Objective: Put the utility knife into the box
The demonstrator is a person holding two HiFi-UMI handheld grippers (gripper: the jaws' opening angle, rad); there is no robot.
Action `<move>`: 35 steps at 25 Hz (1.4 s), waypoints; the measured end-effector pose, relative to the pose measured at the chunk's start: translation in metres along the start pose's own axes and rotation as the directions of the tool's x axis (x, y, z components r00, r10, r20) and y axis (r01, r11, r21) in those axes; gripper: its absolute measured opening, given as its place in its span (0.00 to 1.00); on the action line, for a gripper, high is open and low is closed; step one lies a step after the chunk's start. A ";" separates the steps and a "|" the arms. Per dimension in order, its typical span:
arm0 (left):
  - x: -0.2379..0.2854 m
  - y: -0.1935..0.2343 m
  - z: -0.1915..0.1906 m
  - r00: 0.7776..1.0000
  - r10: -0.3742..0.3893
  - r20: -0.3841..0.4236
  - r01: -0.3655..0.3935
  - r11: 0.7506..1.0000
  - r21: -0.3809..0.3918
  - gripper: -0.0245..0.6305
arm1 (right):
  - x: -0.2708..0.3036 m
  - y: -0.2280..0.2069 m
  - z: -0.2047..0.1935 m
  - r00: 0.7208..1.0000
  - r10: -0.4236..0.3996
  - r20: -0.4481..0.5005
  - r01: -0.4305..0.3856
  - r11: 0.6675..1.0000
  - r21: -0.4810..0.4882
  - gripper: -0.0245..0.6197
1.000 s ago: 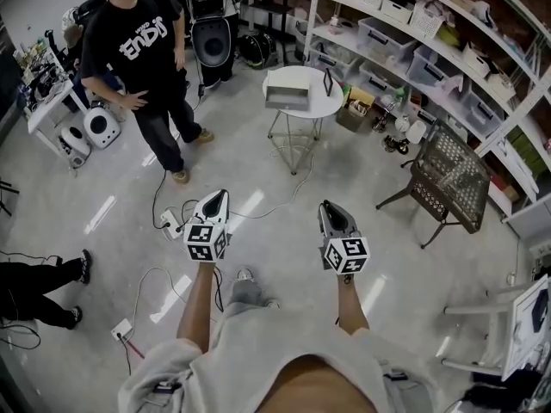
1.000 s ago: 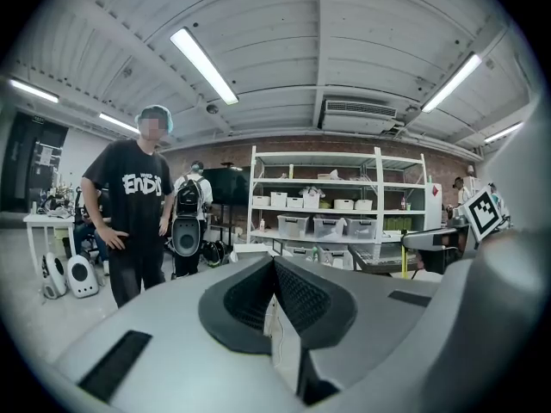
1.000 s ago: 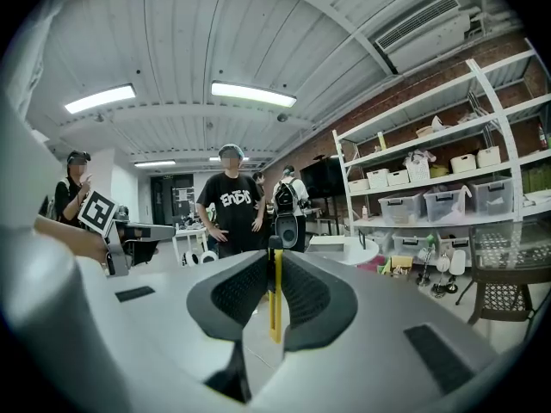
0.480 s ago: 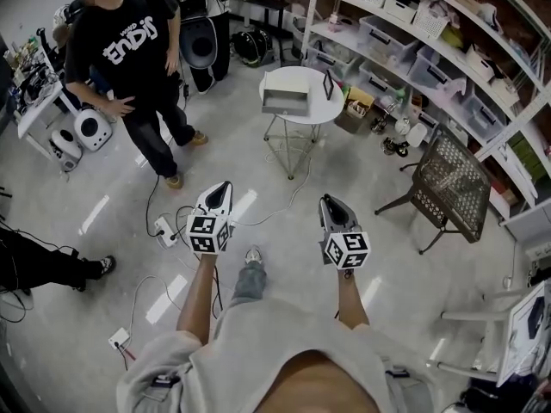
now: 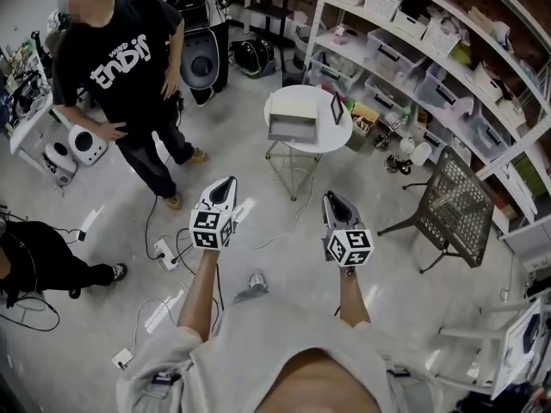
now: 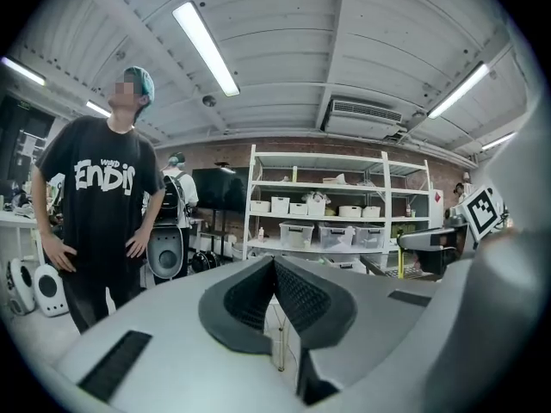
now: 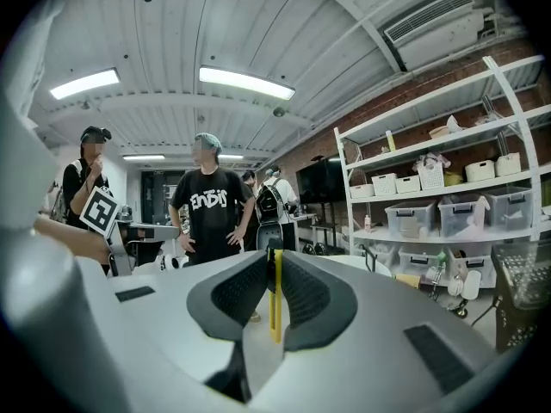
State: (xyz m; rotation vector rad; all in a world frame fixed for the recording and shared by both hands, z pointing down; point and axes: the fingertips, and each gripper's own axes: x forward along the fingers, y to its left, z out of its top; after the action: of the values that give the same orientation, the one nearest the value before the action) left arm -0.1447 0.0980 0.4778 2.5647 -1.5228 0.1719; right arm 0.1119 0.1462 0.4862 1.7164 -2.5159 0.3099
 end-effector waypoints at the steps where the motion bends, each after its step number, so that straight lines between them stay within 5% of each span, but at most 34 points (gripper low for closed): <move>1: 0.008 0.008 0.002 1.000 -0.002 0.002 0.002 1.000 0.001 0.07 | 0.011 -0.001 0.003 1.000 -0.001 0.001 0.001 1.000 -0.002 0.15; 18: 0.095 0.075 -0.010 0.997 -0.071 -0.028 0.071 0.997 -0.019 0.07 | 0.107 -0.012 -0.002 0.998 -0.064 -0.008 0.064 0.998 0.014 0.15; 35: 0.221 0.097 0.014 0.999 -0.023 -0.043 0.022 1.000 -0.017 0.07 | 0.219 -0.099 0.025 1.000 -0.004 -0.002 0.004 0.999 0.035 0.15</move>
State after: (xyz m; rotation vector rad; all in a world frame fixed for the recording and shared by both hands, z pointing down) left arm -0.1242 -0.1402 0.5101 2.5470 -1.4739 0.2103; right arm 0.1241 -0.0940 0.5135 1.7327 -2.5198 0.3568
